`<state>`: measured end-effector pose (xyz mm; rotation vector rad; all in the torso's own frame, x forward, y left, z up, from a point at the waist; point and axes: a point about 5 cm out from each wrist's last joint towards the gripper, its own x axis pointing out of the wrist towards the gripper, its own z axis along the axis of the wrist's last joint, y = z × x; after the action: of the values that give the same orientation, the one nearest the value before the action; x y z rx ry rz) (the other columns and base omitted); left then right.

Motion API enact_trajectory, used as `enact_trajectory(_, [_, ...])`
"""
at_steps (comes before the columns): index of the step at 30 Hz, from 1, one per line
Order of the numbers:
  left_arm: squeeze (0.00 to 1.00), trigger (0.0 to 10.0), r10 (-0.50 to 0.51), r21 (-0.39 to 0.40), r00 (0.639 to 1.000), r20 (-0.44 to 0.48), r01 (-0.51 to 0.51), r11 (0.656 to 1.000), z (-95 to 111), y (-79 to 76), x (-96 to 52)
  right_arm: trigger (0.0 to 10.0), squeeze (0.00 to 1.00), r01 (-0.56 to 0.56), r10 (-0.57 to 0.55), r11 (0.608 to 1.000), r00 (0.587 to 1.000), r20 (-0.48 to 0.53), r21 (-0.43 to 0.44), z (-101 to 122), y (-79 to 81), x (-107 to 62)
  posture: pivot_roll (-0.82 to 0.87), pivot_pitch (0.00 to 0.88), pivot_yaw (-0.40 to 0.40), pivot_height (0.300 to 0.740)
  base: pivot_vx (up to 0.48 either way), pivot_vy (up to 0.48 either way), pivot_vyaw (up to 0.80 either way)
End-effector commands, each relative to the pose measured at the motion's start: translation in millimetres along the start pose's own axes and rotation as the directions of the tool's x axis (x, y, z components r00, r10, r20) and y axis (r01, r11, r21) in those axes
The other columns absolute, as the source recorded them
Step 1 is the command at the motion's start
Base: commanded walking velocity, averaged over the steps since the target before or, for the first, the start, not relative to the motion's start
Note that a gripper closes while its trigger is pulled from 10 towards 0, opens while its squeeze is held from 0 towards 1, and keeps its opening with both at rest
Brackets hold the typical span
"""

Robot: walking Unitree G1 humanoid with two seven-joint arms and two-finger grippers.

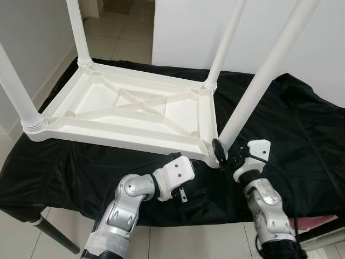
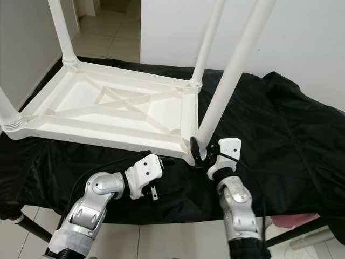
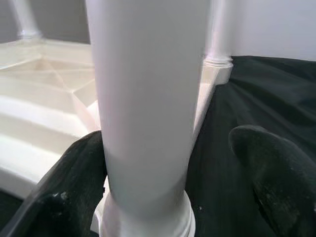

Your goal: Building children table

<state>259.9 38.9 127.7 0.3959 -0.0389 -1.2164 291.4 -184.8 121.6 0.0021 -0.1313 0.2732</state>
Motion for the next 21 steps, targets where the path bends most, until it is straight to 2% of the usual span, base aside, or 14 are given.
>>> enact_trajectory(1, [0.0, 10.0, 0.192, 0.003, 0.981, 0.015, -0.192, 0.981, 4.5, 10.0, 1.5, 10.0, 0.0, -0.039, 0.039, 0.999, 0.999, 0.002, 0.0, 1.1, -9.1, 0.5, -0.01, 0.0, -0.096, 0.74, 0.0, 0.0, 0.0])
enact_trajectory(4, [0.0, 10.0, 0.186, 0.007, 0.982, 0.016, -0.186, 0.982, 5.1, 10.1, 1.6, 10.0, 0.0, -0.103, 0.103, 0.995, 0.995, -0.01, -0.002, 2.6, -11.1, 3.4, -0.01, 0.0, -0.094, 0.74, 0.0, 0.0, 0.0])
enact_trajectory(7, [0.0, 10.0, 0.187, 0.018, 0.982, 0.004, -0.187, 0.982, 3.0, 12.5, -0.2, 10.0, 0.0, -0.231, 0.23, 0.972, 0.972, -0.038, -0.032, 5.6, -13.9, 12.6, 0.0, 0.0, -0.093, 0.74, 0.0, 0.0, 0.0])
enact_trajectory(11, [0.0, 10.0, 0.198, 0.021, 0.98, -0.001, -0.198, 0.98, 2.5, 14.9, -0.8, 10.0, 0.0, -0.276, 0.273, 0.96, 0.96, -0.056, -0.042, 4.5, -13.0, 18.3, 0.0, 0.0, -0.097, 0.74, 0.0, 0.0, 0.0])
enact_trajectory(12, [0.0, 10.0, 0.21, 0.023, 0.978, -0.001, -0.21, 0.977, 3.4, 16.8, -0.5, 8.2, 0.0, -0.32, 0.316, 0.946, 0.945, -0.085, -0.049, 0.2, -10.6, 26.1, 0.01, 0.0, -0.103, 0.74, 0.0, 0.0, 0.0])
enact_trajectory(13, [0.0, 10.0, 0.21, 0.023, 0.978, -0.001, -0.21, 0.977, 3.4, 16.8, -0.5, 8.2, 0.0, -0.32, 0.316, 0.946, 0.945, -0.085, -0.049, 0.2, -10.6, 26.1, 0.01, 0.0, -0.103, 0.74, 0.0, 0.0, 0.0])
enact_trajectory(14, [0.0, 10.0, 0.215, 0.026, 0.977, -0.001, -0.215, 0.976, 4.0, 17.2, 0.0, 6.5, 0.0, -0.351, 0.345, 0.935, 0.933, -0.106, -0.045, -3.2, -9.4, 29.0, 0.02, 0.0, -0.108, 0.74, 0.0, 0.0, 0.0])
enact_trajectory(15, [0.0, 10.0, 0.215, 0.027, 0.977, -0.001, -0.215, 0.976, 4.1, 17.2, 0.1, 6.5, 0.0, -0.357, 0.351, 0.933, 0.93, -0.11, -0.043, -3.8, -9.3, 29.2, 0.02, 0.0, -0.108, 0.74, 0.0, 0.0, 0.0])
enact_trajectory(16, [0.0, 10.0, 0.219, 0.031, 0.976, -0.004, -0.219, 0.975, 4.1, 17.4, -0.2, 5.3, 0.0, -0.37, 0.363, 0.928, 0.924, -0.122, -0.043, -6.2, -9.2, 29.4, 0.02, 0.0, -0.111, 0.74, 0.0, 0.0, 0.0])
enact_trajectory(17, [0.0, 10.0, 0.219, 0.031, 0.976, -0.004, -0.219, 0.975, 4.1, 17.4, -0.2, 5.3, 0.0, -0.37, 0.363, 0.928, 0.924, -0.122, -0.043, -6.2, -9.2, 29.4, 0.02, 0.0, -0.111, 0.74, 0.0, 0.0, 0.0])
enact_trajectory(18, [0.0, 10.0, 0.221, 0.034, 0.975, -0.005, -0.221, 0.975, 4.2, 17.5, -0.4, 3.8, 0.0, -0.379, 0.371, 0.925, 0.92, -0.13, -0.043, -7.9, -9.2, 29.5, 0.02, 0.0, -0.111, 0.74, 0.0, 0.0, 0.0])
enact_trajectory(19, [0.0, 10.0, 0.221, 0.034, 0.975, -0.005, -0.221, 0.975, 4.2, 17.5, -0.4, 3.8, 0.0, -0.379, 0.371, 0.925, 0.92, -0.13, -0.043, -7.9, -9.2, 29.5, 0.02, 0.0, -0.111, 0.74, 0.0, 0.0, 0.0])
enact_trajectory(20, [0.0, 10.0, 0.227, 0.035, 0.974, -0.007, -0.226, 0.973, 4.0, 17.9, -1.1, 1.8, 0.0, -0.383, 0.374, 0.923, 0.917, -0.14, -0.043, -10.0, -9.7, 29.5, 0.03, 0.0, -0.118, 0.74, 0.0, 0.0, 0.0])
enact_trajectory(21, [0.0, 10.0, 0.227, 0.035, 0.974, -0.007, -0.226, 0.973, 4.0, 17.9, -1.1, 1.8, 0.0, -0.383, 0.374, 0.923, 0.917, -0.14, -0.043, -10.0, -9.7, 29.5, 0.03, 0.0, -0.118, 0.74, 0.0, 0.0, 0.0])
